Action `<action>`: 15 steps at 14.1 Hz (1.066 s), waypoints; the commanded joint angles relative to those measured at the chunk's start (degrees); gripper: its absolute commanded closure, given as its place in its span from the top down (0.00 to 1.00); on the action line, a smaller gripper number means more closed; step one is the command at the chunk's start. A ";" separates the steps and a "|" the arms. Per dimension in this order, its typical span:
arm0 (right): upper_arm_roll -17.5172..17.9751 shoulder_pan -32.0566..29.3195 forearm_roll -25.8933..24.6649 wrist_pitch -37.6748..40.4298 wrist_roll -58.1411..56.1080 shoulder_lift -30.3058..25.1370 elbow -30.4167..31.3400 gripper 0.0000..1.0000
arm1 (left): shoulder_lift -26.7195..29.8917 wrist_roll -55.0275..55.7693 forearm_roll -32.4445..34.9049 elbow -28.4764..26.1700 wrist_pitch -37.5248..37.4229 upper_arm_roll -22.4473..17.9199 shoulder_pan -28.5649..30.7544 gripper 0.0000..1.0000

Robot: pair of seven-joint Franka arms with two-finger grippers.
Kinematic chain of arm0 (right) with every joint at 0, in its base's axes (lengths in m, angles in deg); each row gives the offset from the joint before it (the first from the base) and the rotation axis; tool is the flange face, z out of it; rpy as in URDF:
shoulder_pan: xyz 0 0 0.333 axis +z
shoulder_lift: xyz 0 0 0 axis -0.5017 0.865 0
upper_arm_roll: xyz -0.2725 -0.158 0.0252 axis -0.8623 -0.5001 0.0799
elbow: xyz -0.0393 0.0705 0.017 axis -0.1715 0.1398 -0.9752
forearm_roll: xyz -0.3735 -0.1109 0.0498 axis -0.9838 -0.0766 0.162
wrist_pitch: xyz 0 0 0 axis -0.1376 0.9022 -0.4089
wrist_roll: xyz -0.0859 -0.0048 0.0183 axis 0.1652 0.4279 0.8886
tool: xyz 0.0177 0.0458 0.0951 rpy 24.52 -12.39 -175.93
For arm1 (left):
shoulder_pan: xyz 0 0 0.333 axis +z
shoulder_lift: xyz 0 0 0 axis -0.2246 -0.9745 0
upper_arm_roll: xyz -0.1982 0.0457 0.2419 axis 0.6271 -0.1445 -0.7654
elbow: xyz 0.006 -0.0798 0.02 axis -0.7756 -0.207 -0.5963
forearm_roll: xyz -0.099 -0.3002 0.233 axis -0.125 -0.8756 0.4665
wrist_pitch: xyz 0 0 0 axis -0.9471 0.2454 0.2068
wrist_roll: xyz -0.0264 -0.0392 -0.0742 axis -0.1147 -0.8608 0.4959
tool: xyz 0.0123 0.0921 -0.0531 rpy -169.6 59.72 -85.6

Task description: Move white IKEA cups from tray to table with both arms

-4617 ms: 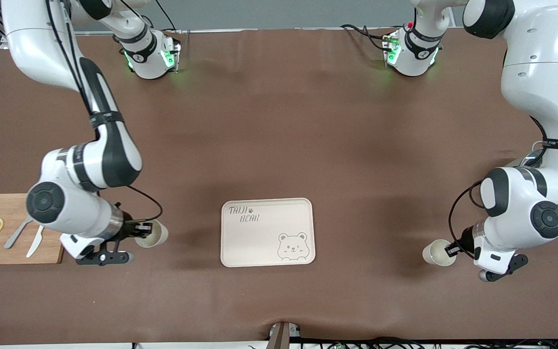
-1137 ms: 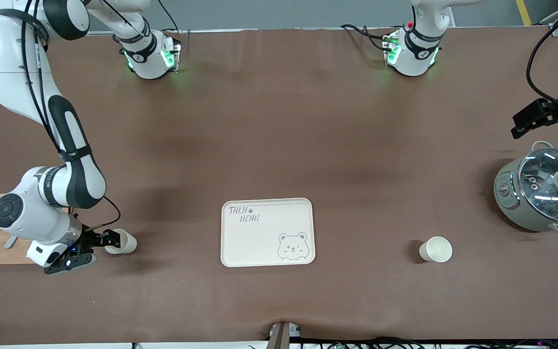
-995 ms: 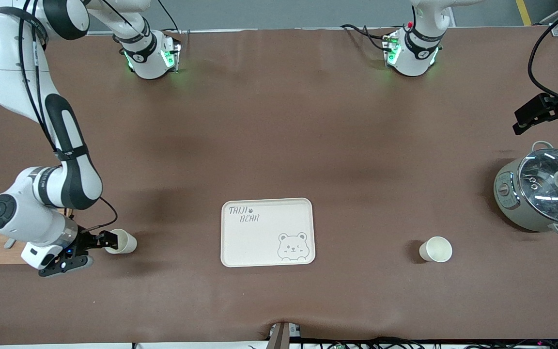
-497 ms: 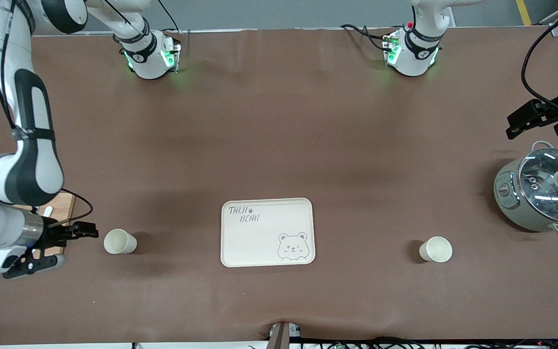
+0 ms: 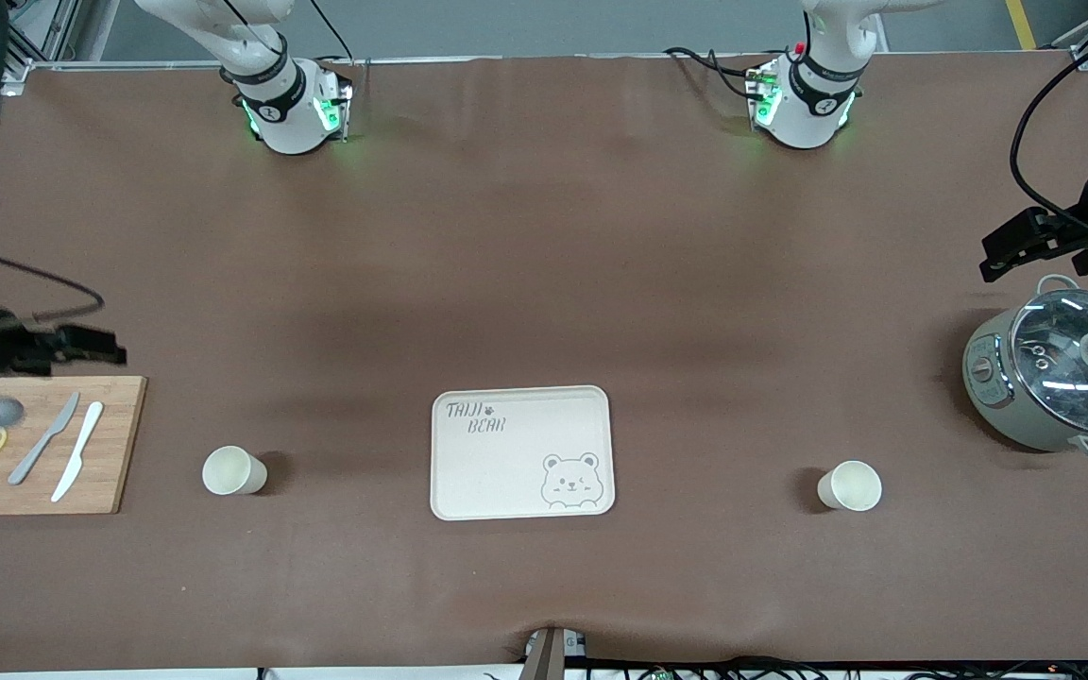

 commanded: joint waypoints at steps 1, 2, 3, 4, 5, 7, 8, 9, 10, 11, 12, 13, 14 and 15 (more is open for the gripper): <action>0.15 2.04 -0.25 0.35 6.55 -15.76 14.69 1.00 | -0.44 -1.43 -0.90 1.28 -0.04 0.11 0.11 1.00; 0.15 3.01 -1.21 -1.48 7.18 -22.53 20.58 1.00 | -0.61 -1.43 -0.90 1.28 -0.04 0.02 0.19 1.00; 0.32 3.28 -2.53 -3.24 7.18 -27.90 24.64 1.00 | -0.61 -1.43 -0.90 1.28 -0.04 0.02 0.19 1.00; 0.32 3.19 -2.71 -3.08 7.27 -30.91 26.16 1.00 | -0.61 -1.43 -0.90 1.28 -0.04 0.11 0.19 1.00; 0.24 3.02 -2.89 -2.82 7.36 -32.34 26.44 1.00 | -0.61 -1.43 -0.90 1.28 -0.04 0.11 0.11 1.00; -0.20 2.23 -2.80 -3.69 7.36 -32.53 25.92 1.00 | -0.61 -1.43 -0.90 1.28 -0.04 0.11 0.11 1.00; -0.20 1.97 -2.72 -5.35 7.36 -32.26 25.83 1.00 | -0.70 -1.51 -0.90 1.28 -0.04 0.11 0.11 1.00; -0.20 1.96 -2.54 -7.89 7.36 -31.74 25.92 1.00 | -0.62 -1.51 -0.90 1.28 -0.04 0.11 0.19 1.00; -0.12 2.05 -3.06 -9.13 7.62 -30.78 25.83 1.00 | -0.61 -1.51 -0.90 1.28 -0.04 0.11 0.11 1.00; -0.03 1.96 -3.07 -9.23 8.75 -30.25 26.35 1.00 | -0.61 -1.51 -0.90 1.28 -0.04 0.11 0.19 1.00; -0.12 1.79 -2.98 -8.88 8.94 -29.02 26.36 1.00 | -0.61 -1.51 -0.90 1.28 -0.04 0.02 0.19 1.00; -0.20 1.79 -3.07 -8.79 9.20 -28.31 26.36 1.00 | -0.70 -1.51 -0.90 1.28 -0.04 0.02 0.19 1.00; -0.20 1.79 -3.07 -8.70 9.21 -28.31 26.36 1.00 | -0.70 -1.43 -0.90 1.28 -0.04 0.11 0.11 1.00; -0.20 1.18 -3.07 -8.70 9.21 -28.31 26.27 1.00 | -0.70 -1.25 -0.90 1.28 -0.04 0.11 0.11 1.00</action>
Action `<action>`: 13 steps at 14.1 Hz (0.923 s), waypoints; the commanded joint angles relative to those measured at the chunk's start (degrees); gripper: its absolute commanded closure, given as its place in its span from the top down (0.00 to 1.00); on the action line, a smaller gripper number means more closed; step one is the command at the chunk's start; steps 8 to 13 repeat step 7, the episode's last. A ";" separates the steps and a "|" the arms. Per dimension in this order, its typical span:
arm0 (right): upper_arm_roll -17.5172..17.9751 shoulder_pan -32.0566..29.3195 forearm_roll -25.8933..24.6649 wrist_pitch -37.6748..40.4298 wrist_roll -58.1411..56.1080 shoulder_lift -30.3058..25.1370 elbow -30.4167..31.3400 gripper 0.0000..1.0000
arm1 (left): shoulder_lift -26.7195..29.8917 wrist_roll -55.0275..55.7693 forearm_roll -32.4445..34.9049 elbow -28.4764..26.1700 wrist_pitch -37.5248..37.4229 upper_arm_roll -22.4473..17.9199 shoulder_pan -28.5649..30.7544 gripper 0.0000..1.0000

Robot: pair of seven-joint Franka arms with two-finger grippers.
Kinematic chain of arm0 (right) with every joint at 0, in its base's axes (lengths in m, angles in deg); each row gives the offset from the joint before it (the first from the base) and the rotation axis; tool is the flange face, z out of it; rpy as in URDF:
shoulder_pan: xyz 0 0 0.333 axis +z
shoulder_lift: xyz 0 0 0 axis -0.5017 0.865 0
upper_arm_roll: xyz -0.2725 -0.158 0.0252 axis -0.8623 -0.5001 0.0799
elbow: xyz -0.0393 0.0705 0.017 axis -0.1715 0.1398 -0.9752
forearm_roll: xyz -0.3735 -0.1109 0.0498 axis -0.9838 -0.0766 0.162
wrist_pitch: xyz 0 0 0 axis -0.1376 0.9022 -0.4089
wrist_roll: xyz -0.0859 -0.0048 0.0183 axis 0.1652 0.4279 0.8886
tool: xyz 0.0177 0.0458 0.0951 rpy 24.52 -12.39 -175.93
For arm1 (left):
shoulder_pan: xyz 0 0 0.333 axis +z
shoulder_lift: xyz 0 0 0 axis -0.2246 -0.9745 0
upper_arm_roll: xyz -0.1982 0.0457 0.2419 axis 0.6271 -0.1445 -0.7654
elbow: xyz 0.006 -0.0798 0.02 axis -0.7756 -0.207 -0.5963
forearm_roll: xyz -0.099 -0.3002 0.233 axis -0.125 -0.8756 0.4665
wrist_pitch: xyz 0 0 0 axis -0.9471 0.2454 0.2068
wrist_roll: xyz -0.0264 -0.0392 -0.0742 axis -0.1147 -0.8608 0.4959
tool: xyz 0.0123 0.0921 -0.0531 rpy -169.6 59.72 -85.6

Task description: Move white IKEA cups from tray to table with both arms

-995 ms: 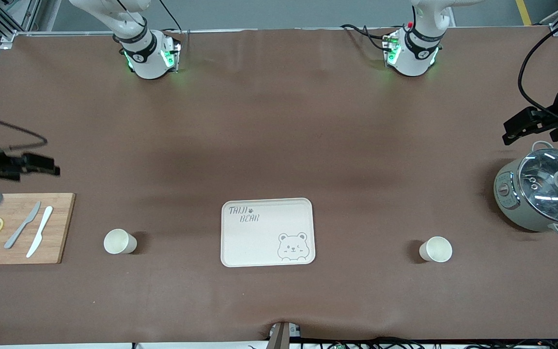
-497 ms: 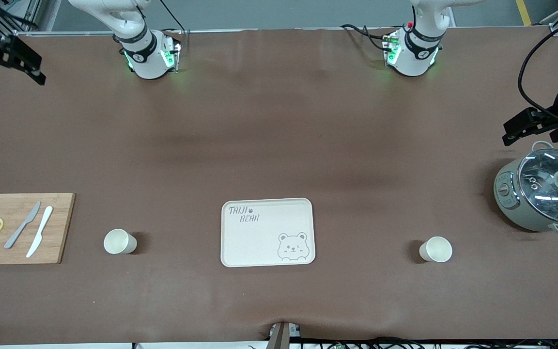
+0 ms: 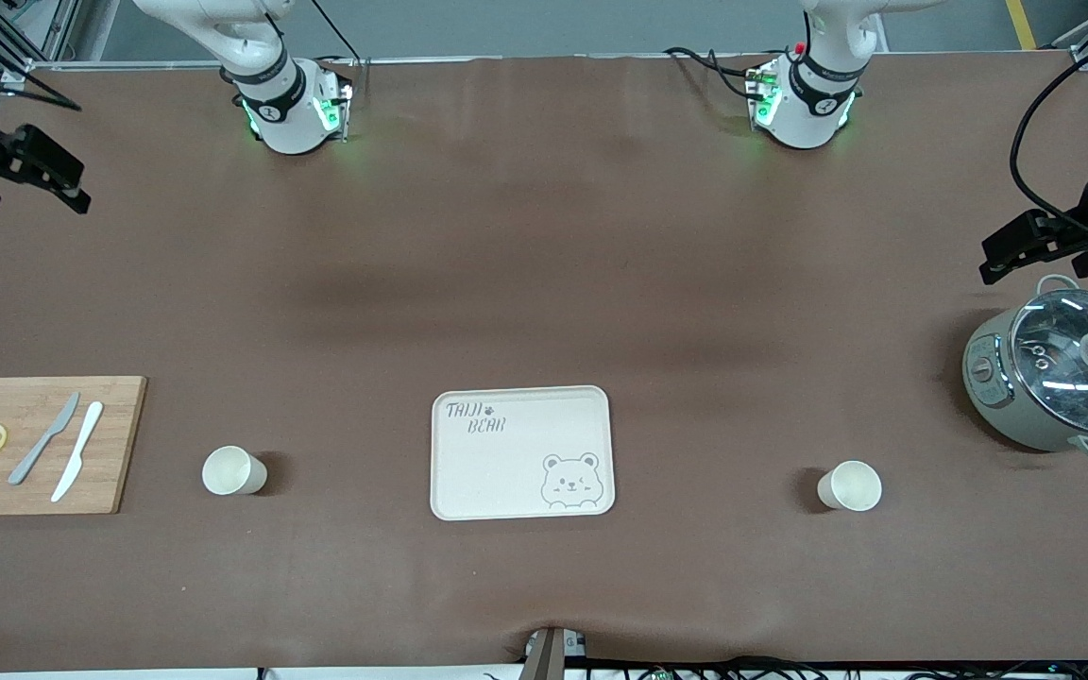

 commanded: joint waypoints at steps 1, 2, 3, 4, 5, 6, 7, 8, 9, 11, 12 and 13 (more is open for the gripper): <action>0.38 -1.96 -0.68 -0.01 0.37 -0.30 -0.23 1.00 | -0.44 -1.07 -0.90 1.00 0.03 0.17 0.03 1.00; 0.38 -2.75 -0.68 -0.27 -0.16 -0.21 -0.15 1.00 | -0.44 -0.72 -0.81 1.00 0.03 0.35 -0.23 1.00; 0.46 -3.45 -0.60 -0.54 -0.51 0.05 -0.15 1.00 | -0.53 -0.63 -0.81 1.00 0.12 0.35 -0.32 1.00; 0.38 -3.72 -0.51 -0.63 -1.21 0.31 -0.15 1.00 | -0.53 -0.63 -0.90 1.00 0.03 0.44 -0.32 1.00; 0.38 -3.90 -0.51 -0.54 -1.83 0.31 -0.15 1.00 | -0.53 -0.72 -0.81 1.00 0.12 0.44 -0.32 1.00; 0.38 -4.25 -0.51 -0.54 -1.83 0.31 -0.15 1.00 | -0.62 -0.72 -0.81 1.00 0.12 0.44 -0.32 1.00; 0.46 -4.51 -0.51 -0.54 -1.83 0.31 -0.23 1.00 | -0.62 -0.89 -0.81 1.00 0.12 0.44 -0.32 1.00; 0.46 -4.51 -0.51 -0.54 -1.83 0.31 -0.23 1.00 | -0.62 -0.89 -0.81 1.00 0.12 0.44 -0.32 1.00; 0.46 -4.51 -0.51 -0.54 -1.83 0.31 -0.23 1.00 | -0.62 -0.89 -0.81 1.00 0.12 0.44 -0.32 1.00; 0.46 -4.51 -0.51 -0.54 -1.83 0.31 -0.23 1.00 | -0.62 -0.89 -0.81 1.00 0.12 0.44 -0.32 1.00; 0.46 -4.51 -0.51 -0.54 -1.83 0.31 -0.23 1.00 | -0.62 -0.89 -0.81 1.00 0.12 0.44 -0.32 1.00; 0.46 -4.51 -0.51 -0.54 -1.83 0.31 -0.23 1.00 | -0.62 -0.89 -0.81 1.00 0.12 0.44 -0.32 1.00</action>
